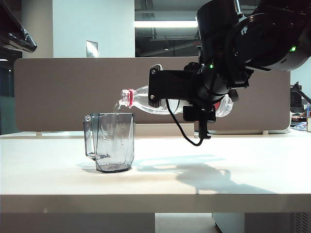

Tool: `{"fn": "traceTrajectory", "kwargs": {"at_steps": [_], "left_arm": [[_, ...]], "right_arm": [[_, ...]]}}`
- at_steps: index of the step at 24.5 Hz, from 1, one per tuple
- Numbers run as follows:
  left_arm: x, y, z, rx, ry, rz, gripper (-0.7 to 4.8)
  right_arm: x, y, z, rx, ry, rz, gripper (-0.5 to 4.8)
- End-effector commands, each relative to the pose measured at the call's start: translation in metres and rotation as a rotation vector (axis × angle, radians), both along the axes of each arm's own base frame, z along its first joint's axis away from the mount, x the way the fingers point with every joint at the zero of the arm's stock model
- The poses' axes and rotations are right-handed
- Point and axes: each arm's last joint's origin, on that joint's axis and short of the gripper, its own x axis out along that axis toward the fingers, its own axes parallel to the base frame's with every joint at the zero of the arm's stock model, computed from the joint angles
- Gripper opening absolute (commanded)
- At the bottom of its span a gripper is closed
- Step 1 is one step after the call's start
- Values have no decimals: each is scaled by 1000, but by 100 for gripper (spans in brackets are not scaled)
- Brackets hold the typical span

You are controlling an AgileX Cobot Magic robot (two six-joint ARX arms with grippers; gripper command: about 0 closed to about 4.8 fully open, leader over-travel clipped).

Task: Pick up the mineral water bottle on the table and pour water into the mug until it's full.

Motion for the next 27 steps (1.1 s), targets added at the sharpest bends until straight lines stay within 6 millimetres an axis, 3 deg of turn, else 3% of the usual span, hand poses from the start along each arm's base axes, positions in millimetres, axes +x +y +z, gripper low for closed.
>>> {"fn": "traceTrajectory", "kwargs": {"at_steps": [1,27], "left_arm": [[0,0,3,-7,-19,-1,-5],[0,0,3,-7,-19,-1,-5]], "right_arm": [[1,0,14,18,-90,-18,211],[1,-1,20,-106,-157,-74,211]]}}
